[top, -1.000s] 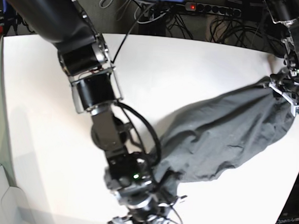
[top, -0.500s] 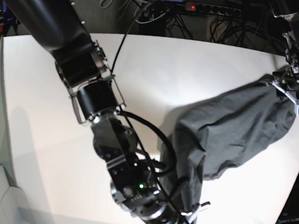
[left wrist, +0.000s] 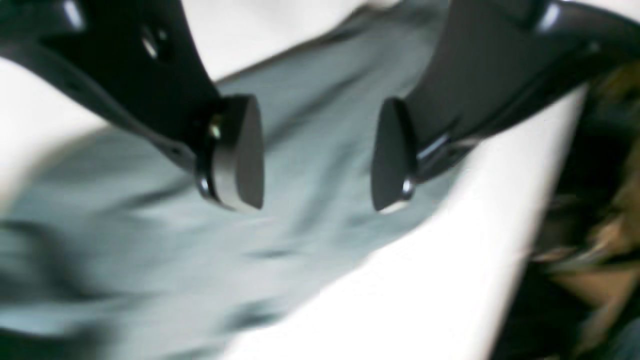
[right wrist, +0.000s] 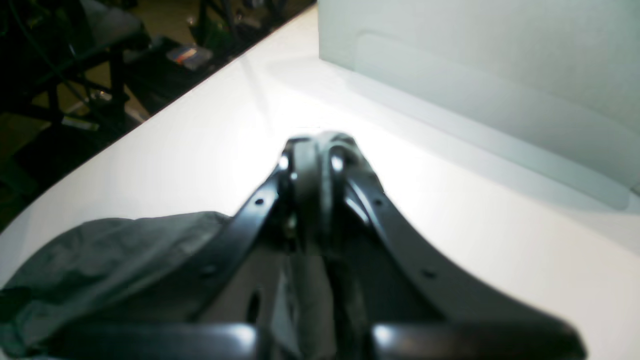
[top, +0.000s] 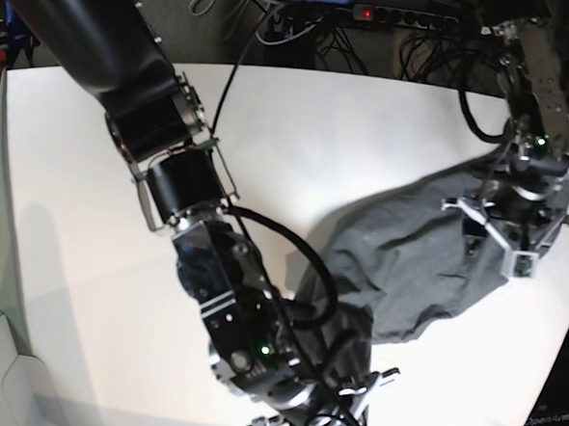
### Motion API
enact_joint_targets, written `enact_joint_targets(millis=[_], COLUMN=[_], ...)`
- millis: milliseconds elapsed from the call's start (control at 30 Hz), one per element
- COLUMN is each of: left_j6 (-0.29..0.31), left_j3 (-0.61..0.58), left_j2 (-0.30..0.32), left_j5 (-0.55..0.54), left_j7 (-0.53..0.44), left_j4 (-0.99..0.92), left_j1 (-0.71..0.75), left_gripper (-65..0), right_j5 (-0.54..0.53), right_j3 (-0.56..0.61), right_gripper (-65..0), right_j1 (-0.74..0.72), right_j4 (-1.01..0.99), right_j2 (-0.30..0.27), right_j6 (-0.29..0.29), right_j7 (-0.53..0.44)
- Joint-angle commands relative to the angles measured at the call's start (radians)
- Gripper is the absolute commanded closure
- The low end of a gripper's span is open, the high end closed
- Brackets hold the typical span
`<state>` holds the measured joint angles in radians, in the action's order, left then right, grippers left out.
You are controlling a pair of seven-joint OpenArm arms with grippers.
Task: Layout the t-shirt on the table in an organized manner, then fold the t-shirt properly
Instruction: 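Move the right gripper back toward the shirt's middle, holding fabric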
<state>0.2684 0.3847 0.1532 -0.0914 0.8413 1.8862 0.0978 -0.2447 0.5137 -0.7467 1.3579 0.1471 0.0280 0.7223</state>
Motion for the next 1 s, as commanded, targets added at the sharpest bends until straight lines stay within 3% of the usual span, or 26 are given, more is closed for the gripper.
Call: enact_joint_targets(millis=[0,133,233,467,767,967], left_j6=[-0.008,-0.014,-0.014,-0.014,-0.008,-0.008], left_j3=[-0.03,-0.12,-0.112,0.04,0.187,0.196], left_j2=[-0.004,-0.037,-0.037,0.032,0.118,0.141], left_j5=[0.009,0.009,0.009,0.009,0.009,0.009], left_j7=[-0.015,-0.017,-0.017,-0.087,-0.093,-0.093], left_j4=[-0.023,-0.204,-0.337,-0.466,-0.498,-0.526], left_j1=[-0.016,-0.082,-0.135,-0.152,-0.123,-0.122], left_gripper=[-33.4,-33.4,-33.4,-33.4,-33.4,-33.4], right_j5=[-0.003,-0.005,-0.006,-0.072,-0.069,-0.074], right_j3=[-0.003,-0.003,-0.003,0.0,0.0,-0.003], right_gripper=[0.0,-0.1,-5.6,-26.7,-35.7,-36.5], right_j1=[-0.037,-0.035,-0.035,-0.015,0.019,0.186], right_j4=[0.021,0.021,0.021,0.021,0.013,0.104], right_j2=[0.01,0.01,0.01,0.01,0.01,-0.102], right_j6=[-0.009,-0.007,-0.007,-0.007,-0.007,-0.007], right_j7=[-0.031,0.01,0.029,0.032,0.032,0.032])
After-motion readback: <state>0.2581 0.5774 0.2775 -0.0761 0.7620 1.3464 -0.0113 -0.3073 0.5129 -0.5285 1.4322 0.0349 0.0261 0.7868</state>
